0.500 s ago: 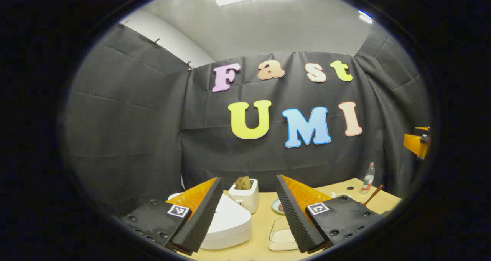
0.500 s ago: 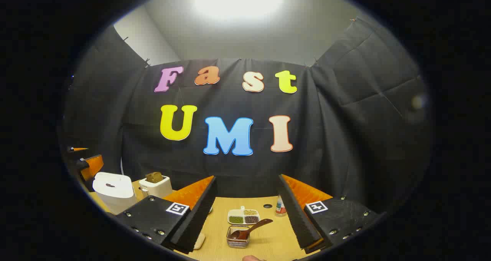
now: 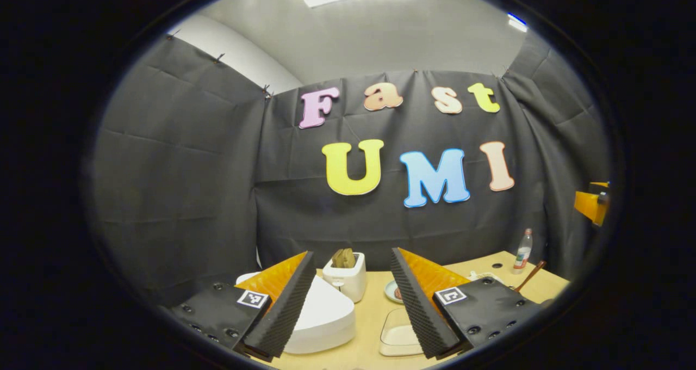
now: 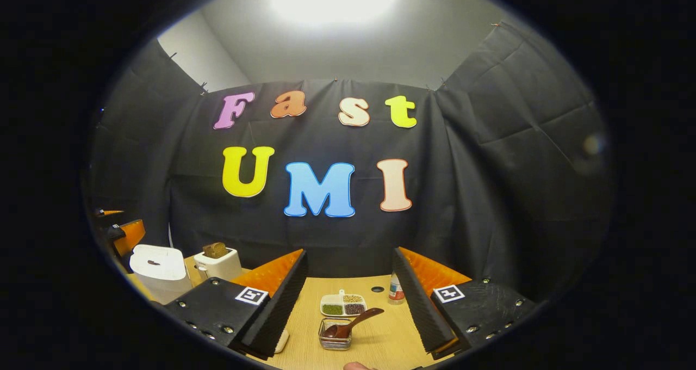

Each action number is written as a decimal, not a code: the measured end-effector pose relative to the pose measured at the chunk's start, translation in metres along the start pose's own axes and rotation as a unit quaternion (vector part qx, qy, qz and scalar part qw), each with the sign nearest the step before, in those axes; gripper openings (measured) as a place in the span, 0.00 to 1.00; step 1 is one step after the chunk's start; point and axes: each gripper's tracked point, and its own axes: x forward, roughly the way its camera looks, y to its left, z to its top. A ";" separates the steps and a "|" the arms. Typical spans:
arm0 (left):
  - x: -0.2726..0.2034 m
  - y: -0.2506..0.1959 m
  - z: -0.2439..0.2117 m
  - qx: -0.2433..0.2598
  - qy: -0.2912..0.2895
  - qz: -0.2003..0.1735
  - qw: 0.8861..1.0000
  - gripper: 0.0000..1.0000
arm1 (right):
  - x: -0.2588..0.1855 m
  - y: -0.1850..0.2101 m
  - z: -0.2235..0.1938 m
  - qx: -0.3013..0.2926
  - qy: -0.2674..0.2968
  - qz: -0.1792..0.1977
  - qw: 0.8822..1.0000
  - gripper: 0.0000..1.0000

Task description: Close the left gripper, press the button to open the rice cooker; take a wooden spoon from the chopstick holder with the right hand, scoop a spoonful of rice and pour it into the rice cooker, then put the wooden spoon back into the chopstick holder.

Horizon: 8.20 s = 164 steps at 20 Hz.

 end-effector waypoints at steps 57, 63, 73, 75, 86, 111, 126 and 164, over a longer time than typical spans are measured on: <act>0.094 0.116 -0.135 -0.049 0.139 0.057 0.987 0.06 | -0.019 0.028 -0.008 -0.042 0.018 -0.019 0.999 0.95; 0.103 0.119 -0.180 -0.057 0.182 0.058 0.980 0.09 | -0.018 0.019 -0.010 -0.047 0.025 -0.031 0.998 0.95; 0.103 0.118 -0.199 -0.036 0.190 0.065 0.979 0.09 | -0.016 0.019 -0.015 -0.055 0.032 -0.024 0.998 0.95; 0.104 0.119 -0.203 -0.059 0.193 0.071 0.977 0.09 | -0.015 0.021 -0.015 -0.051 0.033 -0.021 0.998 0.95; 0.105 0.114 -0.194 -0.050 0.218 0.066 0.972 0.08 | -0.012 0.014 -0.009 -0.035 0.011 -0.001 0.999 0.95; 0.124 0.139 -0.106 0.011 0.124 0.089 0.988 0.08 | 0.001 0.016 -0.020 -0.017 0.019 0.017 1.000 0.95; 0.052 0.096 0.035 -0.013 -0.044 0.072 0.996 0.95 | 0.062 -0.015 -0.047 0.003 0.033 0.002 0.999 0.95; -0.038 0.121 0.030 0.026 -0.012 0.143 0.989 1.00 | 0.128 -0.011 -0.286 0.191 0.315 0.018 0.929 0.19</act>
